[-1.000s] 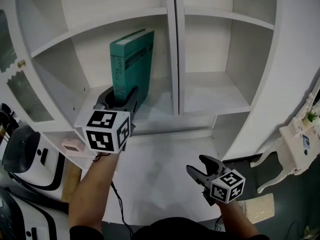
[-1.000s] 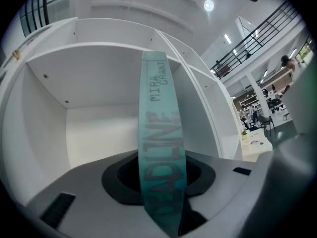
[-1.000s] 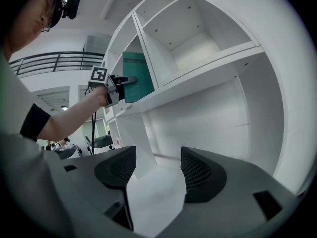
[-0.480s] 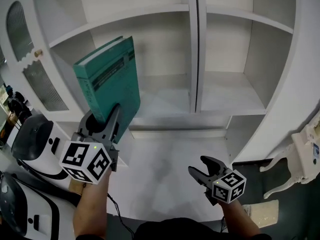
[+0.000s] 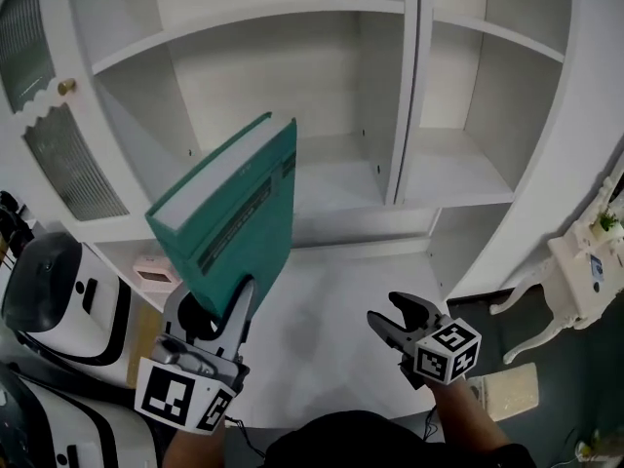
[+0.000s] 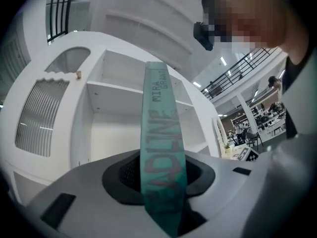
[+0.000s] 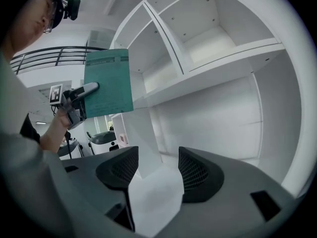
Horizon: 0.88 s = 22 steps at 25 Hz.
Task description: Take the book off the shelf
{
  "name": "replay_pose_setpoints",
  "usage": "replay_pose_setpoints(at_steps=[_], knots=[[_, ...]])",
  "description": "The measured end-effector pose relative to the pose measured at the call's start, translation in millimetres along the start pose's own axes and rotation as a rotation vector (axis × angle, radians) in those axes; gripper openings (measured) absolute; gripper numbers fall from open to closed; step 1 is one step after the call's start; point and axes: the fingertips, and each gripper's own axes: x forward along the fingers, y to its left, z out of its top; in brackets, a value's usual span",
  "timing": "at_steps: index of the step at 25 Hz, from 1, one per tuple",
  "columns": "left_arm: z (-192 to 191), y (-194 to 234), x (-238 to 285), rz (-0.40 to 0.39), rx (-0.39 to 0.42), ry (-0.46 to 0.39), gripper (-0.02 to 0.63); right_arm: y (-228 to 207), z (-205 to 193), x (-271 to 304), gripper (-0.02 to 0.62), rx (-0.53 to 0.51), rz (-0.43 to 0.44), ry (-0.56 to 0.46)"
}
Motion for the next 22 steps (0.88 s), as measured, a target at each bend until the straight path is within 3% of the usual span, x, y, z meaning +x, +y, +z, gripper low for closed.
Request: replay_pose_setpoints(at_steps=[8, 22], knots=[[-69.3, 1.8, -26.4, -0.060, -0.134, 0.053, 0.153, 24.9, -10.5, 21.8, 0.255, -0.007, -0.012, 0.046], [-177.9, -14.2, -39.8, -0.083, -0.214, 0.222, 0.153, 44.8, -32.0, 39.5, 0.235, -0.014, -0.005, 0.101]])
